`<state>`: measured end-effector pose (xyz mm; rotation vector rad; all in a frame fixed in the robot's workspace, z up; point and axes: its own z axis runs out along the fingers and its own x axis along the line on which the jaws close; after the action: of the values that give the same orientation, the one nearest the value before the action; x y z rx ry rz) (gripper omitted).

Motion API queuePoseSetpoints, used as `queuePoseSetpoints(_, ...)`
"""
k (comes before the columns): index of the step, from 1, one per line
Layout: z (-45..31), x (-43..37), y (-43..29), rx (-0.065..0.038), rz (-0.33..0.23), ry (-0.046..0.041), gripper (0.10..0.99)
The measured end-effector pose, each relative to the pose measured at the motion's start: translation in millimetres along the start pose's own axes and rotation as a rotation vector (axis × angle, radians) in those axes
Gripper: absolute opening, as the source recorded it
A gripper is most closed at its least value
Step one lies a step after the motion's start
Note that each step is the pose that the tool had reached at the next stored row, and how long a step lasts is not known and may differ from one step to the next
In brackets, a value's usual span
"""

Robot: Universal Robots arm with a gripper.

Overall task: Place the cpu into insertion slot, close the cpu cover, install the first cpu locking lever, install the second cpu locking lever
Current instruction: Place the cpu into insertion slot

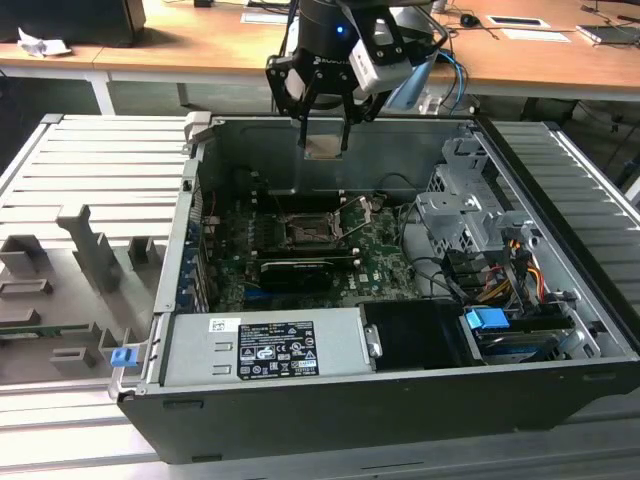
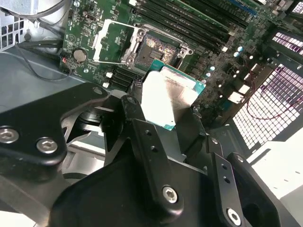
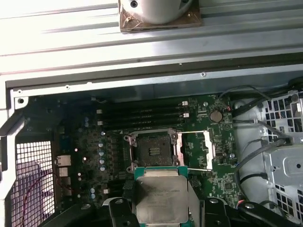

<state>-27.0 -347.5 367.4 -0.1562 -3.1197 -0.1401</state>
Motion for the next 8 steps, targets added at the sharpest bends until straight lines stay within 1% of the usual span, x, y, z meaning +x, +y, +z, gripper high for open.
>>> queuePoseSetpoints(2, 0.0, 0.0, 0.0, 0.0, 0.014, -0.0013, 0.529)
queuePoseSetpoints(8, 0.0, 0.0, 0.0, -0.001, 0.034, -0.003, 0.529)
